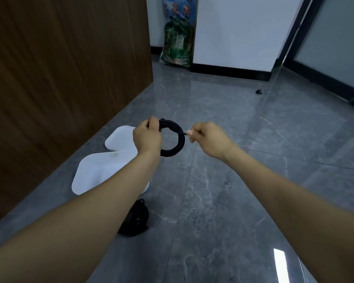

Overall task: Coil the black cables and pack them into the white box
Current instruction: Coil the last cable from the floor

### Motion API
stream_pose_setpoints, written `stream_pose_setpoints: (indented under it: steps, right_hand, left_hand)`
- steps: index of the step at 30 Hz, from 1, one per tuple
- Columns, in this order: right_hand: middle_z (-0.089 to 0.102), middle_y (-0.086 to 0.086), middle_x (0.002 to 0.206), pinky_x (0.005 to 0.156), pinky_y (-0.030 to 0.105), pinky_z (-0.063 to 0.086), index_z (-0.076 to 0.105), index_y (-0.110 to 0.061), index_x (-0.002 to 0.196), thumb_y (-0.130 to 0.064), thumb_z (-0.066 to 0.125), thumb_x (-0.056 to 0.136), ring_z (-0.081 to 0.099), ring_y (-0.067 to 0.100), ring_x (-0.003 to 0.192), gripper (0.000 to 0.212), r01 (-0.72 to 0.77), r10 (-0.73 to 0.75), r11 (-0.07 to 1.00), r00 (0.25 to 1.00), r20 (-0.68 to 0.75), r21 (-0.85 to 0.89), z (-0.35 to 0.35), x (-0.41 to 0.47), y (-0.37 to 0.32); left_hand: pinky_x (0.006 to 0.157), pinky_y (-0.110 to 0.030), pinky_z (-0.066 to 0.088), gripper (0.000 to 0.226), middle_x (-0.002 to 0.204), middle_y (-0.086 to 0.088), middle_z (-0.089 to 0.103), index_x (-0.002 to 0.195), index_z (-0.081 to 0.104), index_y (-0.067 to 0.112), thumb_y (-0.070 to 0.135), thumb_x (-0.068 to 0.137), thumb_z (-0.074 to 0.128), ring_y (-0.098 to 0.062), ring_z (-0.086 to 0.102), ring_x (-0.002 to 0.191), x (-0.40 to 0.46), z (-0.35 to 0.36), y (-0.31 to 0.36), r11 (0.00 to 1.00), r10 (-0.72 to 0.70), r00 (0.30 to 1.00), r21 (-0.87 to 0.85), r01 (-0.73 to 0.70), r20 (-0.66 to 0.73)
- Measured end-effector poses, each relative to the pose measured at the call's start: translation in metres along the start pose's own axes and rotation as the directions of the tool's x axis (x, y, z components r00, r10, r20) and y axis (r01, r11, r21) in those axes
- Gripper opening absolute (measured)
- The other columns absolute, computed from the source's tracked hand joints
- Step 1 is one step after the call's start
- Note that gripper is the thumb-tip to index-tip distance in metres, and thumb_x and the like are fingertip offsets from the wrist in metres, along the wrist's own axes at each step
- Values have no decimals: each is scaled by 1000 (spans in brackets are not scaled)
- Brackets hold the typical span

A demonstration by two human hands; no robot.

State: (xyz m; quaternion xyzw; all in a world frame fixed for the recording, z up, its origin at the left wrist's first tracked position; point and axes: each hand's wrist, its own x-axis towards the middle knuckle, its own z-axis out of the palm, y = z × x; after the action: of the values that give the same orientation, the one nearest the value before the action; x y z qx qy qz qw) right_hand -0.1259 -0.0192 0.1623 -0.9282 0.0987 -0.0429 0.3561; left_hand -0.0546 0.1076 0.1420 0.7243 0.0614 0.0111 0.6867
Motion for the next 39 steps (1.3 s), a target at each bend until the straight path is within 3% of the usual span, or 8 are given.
stream_pose_setpoints:
  steps: [4,7,12,16,19,24,33,39]
  right_hand:
    - [44,-1,72,72,21,30,68,-6,85,-26,52,95,41,16,76,29,89,-80,996,970,-228,30,5,4,11]
    - [45,3,91,65,6,32,70,-9,91,-25,54,94,44,16,89,23,91,-40,985,950,-310,150,11,5,16]
    - [62,14,88,78,39,50,69,-3,83,-22,54,95,61,28,83,27,93,-11,978,916,-401,185,18,2,19]
    - [60,20,68,79,56,51,56,6,72,-40,46,95,63,33,72,52,49,72,935,944,-323,352,27,1,11]
    - [63,32,81,84,60,48,54,17,84,-65,48,76,64,40,79,82,25,161,796,955,-250,605,28,-1,0]
    - [67,4,74,86,39,55,62,-8,79,-17,63,89,68,17,74,13,32,186,627,964,-190,778,31,0,-7]
    - [51,0,53,59,21,47,57,-7,82,-4,48,93,48,13,55,15,-129,137,135,984,110,982,26,-10,-16]
    - [46,1,47,62,23,43,53,-5,81,14,46,85,47,11,47,20,-172,139,275,981,138,946,18,-10,-16]
  left_hand:
    - [39,-19,24,28,41,3,36,66,48,12,19,93,44,-11,25,32,-3,5,5,912,-241,962,-308,270,132]
    - [34,-15,21,30,37,5,30,63,43,10,17,92,45,-9,20,28,-7,9,8,844,-294,938,-411,345,184]
    - [33,-15,20,32,49,1,27,61,39,10,16,91,46,-9,19,29,-14,14,7,791,-348,910,-451,414,225]
    - [32,-16,21,31,52,0,28,61,40,9,16,91,44,-9,20,29,-14,17,11,808,-315,926,-453,377,207]
    - [35,-17,24,30,52,0,31,64,43,10,19,92,43,-9,23,31,-16,19,15,846,-283,945,-420,328,167]
    - [43,-22,29,31,57,-2,39,65,45,11,25,94,42,-15,31,44,-17,21,16,898,-231,968,-361,252,101]
    - [71,-30,40,41,75,-3,55,90,59,8,40,98,35,-21,52,77,-11,20,5,962,-217,976,-162,220,36]
    - [82,-35,46,52,82,-5,61,107,61,3,47,98,36,-26,60,90,-16,24,5,966,-183,982,-175,190,57]
